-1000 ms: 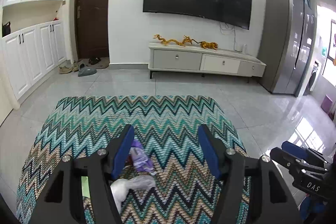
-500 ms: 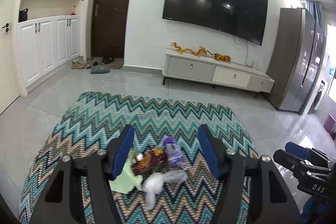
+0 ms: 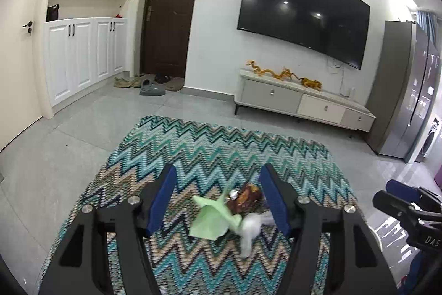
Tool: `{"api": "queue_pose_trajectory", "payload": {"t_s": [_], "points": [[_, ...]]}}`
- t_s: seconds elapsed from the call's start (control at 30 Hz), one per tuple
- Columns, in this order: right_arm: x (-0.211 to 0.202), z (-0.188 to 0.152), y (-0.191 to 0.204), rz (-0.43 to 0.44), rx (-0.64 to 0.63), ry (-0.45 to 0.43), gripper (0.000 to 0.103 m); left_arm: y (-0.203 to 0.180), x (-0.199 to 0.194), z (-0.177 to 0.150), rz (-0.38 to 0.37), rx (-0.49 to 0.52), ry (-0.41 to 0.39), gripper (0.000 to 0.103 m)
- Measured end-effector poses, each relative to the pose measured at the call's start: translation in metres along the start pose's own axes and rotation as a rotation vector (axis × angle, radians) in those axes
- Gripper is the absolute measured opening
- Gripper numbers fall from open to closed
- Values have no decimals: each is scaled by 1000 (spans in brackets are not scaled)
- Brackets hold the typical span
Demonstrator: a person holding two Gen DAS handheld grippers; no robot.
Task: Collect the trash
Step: 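Grasp the green cloth with the left tool while the right grasps the purple bag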
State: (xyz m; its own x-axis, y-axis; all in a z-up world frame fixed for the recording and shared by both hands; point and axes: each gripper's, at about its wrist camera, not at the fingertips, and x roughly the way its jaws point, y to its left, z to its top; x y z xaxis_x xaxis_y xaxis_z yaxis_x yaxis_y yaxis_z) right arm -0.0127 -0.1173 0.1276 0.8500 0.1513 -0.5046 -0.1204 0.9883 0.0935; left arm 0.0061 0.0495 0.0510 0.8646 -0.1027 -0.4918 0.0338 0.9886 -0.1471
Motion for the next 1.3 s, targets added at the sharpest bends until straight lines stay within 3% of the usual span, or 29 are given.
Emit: {"api": "queue_pose_trajectory", "payload": {"t_s": [0.37,0.53,0.77,1.1,1.3], "points": [[24,-2,3,52,-1,35,65,42,24,-16,63,-58,86,62],[54,-4,-5,80,20,76,65,48,49,-31,-12,-61,169,62],[105,-7,-13,143,35,137,65,17,90,-46,-98,25,243,69],[157,-8,-14,225,22,186,65,7,133,-60,-92,59,324,69],[177,-11,-12,265,24,204,65,12,148,-66,-109,26,360,68]]}}
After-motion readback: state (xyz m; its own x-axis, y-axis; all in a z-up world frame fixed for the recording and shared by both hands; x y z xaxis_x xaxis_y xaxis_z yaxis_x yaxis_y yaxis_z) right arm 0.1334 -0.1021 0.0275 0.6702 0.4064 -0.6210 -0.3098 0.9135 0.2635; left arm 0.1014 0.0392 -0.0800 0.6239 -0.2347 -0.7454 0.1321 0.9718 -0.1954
